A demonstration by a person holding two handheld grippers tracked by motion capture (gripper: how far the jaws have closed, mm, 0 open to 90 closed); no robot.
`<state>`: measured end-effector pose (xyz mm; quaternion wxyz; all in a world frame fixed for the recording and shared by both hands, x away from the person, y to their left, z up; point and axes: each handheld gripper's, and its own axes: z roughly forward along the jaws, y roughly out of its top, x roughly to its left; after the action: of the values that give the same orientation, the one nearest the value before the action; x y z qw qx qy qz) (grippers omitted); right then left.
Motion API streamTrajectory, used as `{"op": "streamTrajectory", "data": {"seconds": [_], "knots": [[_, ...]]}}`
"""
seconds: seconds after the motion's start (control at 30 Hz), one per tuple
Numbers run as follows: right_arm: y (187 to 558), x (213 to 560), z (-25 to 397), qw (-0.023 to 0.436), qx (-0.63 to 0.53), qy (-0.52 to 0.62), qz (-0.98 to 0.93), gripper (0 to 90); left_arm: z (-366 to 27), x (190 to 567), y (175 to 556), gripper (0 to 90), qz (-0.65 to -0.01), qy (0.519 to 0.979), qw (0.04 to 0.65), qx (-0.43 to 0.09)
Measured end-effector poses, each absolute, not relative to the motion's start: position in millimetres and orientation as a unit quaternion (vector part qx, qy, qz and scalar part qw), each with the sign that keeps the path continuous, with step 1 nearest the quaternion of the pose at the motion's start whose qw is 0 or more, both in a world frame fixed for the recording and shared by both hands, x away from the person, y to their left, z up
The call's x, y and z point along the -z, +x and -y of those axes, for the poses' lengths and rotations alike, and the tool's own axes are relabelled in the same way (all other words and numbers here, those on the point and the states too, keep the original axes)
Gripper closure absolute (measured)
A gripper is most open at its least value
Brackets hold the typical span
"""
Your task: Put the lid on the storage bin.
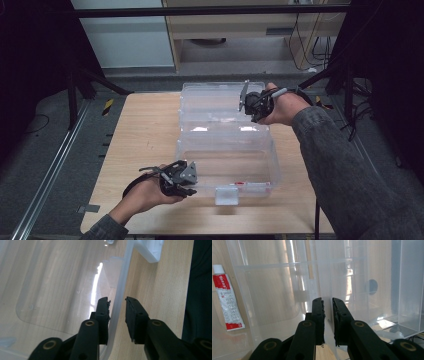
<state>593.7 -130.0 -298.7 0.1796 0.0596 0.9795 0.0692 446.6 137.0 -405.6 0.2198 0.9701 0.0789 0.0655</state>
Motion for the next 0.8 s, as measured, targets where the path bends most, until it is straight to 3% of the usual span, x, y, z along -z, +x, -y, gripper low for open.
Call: {"op": "streamTrajectory", "data": {"seconds": [0.23, 0.8], "knots": [[594, 299, 130, 0.177, -0.068, 0.054, -0.98, 81.7, -136, 405, 452, 80.9, -0.08, 0.971, 0.22, -0.048], [594, 293, 127, 0.178, -0.072, 0.047, -0.98, 86.3, -132, 404, 462, 79.5, -0.095, 0.969, 0.216, -0.078]]}}
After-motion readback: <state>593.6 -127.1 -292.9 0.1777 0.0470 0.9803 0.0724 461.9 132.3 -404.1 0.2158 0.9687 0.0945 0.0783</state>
